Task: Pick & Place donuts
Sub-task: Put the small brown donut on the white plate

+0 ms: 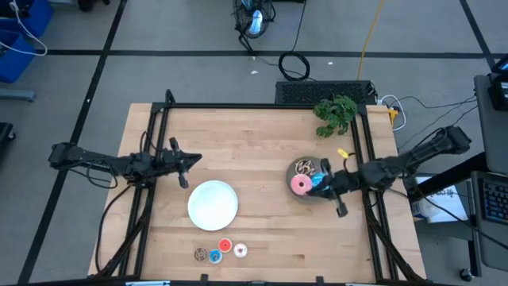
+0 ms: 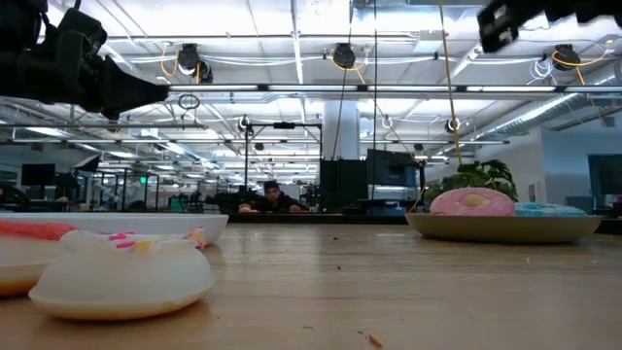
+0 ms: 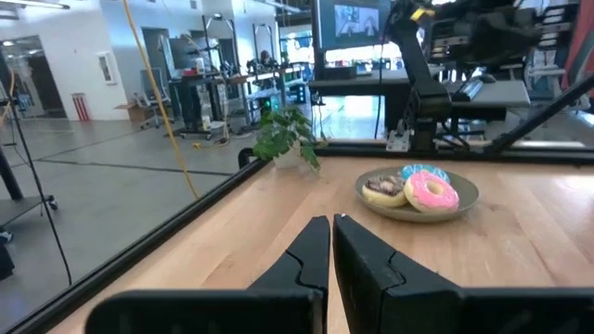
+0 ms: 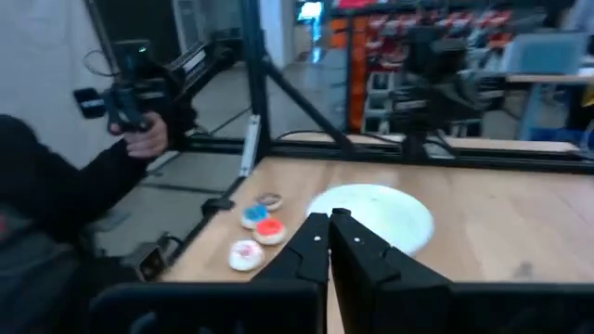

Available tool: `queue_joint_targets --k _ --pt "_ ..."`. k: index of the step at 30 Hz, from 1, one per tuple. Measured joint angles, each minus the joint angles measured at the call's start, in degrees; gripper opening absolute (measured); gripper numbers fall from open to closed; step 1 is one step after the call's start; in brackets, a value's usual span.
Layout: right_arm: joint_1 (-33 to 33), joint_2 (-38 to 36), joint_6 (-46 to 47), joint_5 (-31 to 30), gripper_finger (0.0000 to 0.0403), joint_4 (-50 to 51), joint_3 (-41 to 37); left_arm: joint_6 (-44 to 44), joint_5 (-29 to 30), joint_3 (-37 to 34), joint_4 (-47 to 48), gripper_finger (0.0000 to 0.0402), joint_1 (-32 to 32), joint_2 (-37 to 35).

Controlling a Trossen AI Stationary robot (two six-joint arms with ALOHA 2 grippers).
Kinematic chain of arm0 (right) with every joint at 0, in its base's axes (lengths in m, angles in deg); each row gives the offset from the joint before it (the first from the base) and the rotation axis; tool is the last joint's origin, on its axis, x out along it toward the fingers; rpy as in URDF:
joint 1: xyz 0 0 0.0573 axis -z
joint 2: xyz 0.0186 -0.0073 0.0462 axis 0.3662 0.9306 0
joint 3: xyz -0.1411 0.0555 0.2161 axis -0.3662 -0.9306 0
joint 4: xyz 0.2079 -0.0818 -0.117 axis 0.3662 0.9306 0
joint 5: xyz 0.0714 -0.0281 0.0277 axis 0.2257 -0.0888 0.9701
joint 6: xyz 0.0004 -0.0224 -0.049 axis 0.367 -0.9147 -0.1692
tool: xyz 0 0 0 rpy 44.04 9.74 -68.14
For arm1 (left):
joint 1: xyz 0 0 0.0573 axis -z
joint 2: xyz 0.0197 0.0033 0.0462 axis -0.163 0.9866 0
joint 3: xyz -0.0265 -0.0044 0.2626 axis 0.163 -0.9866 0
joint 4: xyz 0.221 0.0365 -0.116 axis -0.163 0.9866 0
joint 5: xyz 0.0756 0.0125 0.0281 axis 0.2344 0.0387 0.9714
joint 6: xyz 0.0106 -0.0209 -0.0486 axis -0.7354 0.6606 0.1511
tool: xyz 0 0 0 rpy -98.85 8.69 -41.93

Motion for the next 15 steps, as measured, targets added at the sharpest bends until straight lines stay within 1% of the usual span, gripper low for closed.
queue_joint_targets --k 4,8,11,15 --pt "2.2 -8.1 -1.3 -2.6 0.0001 -0.4 -7.4 -0.4 -0.2 0.0 1.4 0.0026 0.0 0.0" --pt "3.7 -14.1 -4.1 -2.5 0.0001 -1.0 -12.3 -0.4 -0.8 0.0 1.3 0.0026 0.0 0.0" --pt "3.9 -16.6 -4.2 -2.6 0.0001 -1.6 -14.8 -1.4 -1.8 0.0 0.9 0.0026 0.0 0.0" --pt "3.9 -18.1 -6.2 -2.5 0.0001 -1.6 -17.7 -1.5 -0.6 0.0 -1.0 0.0026 0.0 0.0"
